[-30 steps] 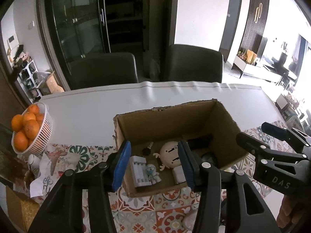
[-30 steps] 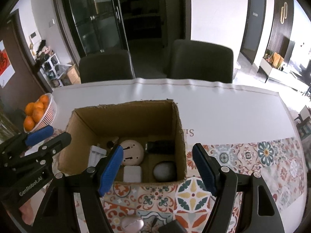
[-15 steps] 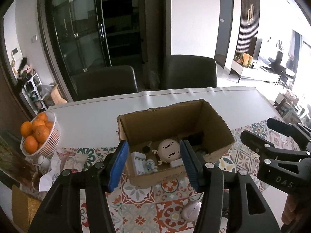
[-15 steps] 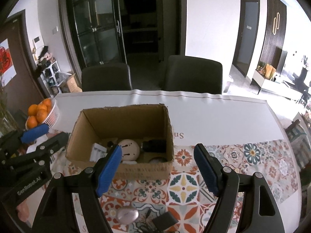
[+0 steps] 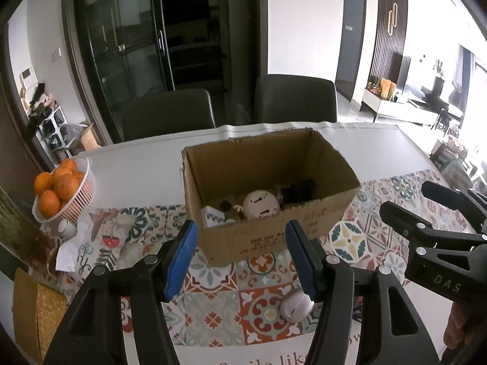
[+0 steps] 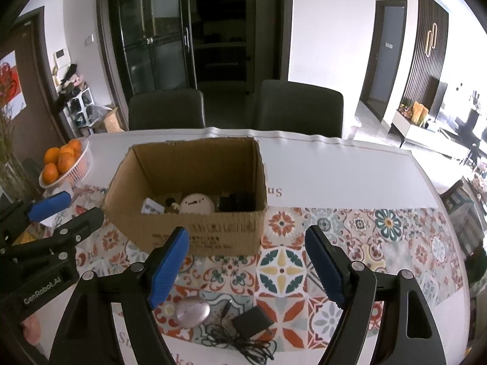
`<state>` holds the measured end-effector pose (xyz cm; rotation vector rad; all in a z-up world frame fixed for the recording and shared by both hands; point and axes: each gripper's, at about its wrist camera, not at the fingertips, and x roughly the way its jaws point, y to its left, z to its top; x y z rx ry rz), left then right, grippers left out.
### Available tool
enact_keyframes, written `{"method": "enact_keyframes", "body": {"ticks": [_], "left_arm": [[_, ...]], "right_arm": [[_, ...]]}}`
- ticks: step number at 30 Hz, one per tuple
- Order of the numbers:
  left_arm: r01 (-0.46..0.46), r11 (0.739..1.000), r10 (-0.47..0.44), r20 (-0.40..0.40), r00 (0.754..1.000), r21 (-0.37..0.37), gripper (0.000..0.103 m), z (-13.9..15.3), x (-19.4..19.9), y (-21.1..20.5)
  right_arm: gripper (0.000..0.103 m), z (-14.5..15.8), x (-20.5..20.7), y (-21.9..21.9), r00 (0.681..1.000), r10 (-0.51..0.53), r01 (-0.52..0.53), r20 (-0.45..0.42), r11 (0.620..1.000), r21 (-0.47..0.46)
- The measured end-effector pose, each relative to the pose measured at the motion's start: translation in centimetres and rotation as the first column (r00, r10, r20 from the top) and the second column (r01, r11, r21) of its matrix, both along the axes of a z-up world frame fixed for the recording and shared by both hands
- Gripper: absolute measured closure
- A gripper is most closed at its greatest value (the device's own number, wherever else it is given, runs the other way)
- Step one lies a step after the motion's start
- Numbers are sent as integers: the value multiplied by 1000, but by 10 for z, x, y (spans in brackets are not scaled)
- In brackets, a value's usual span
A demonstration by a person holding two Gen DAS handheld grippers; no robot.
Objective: Organize rigid objects
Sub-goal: 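Raise both tools out of the box, then move left tool to the silver egg speaker while right tool moves to the black power adapter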
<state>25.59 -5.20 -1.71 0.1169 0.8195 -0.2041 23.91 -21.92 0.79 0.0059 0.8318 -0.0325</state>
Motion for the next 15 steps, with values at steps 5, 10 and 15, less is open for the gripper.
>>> {"method": "enact_keyframes", "body": {"ticks": [5, 10, 15], "left_arm": [[5, 1000, -5, -30, 1000, -12, 43, -11, -8, 0], [15, 1000, -15, -50, 999, -10, 43, -19, -14, -3], [26, 1000, -26, -71, 997, 3, 43, -28, -20, -8]], "right_arm": [[24, -8, -8, 0, 1000, 4, -4, -16, 1000, -3], [24, -15, -14, 0, 1000, 6, -6, -29, 1000, -8], [24, -25, -19, -2, 998, 9, -9, -56, 1000, -3]]}}
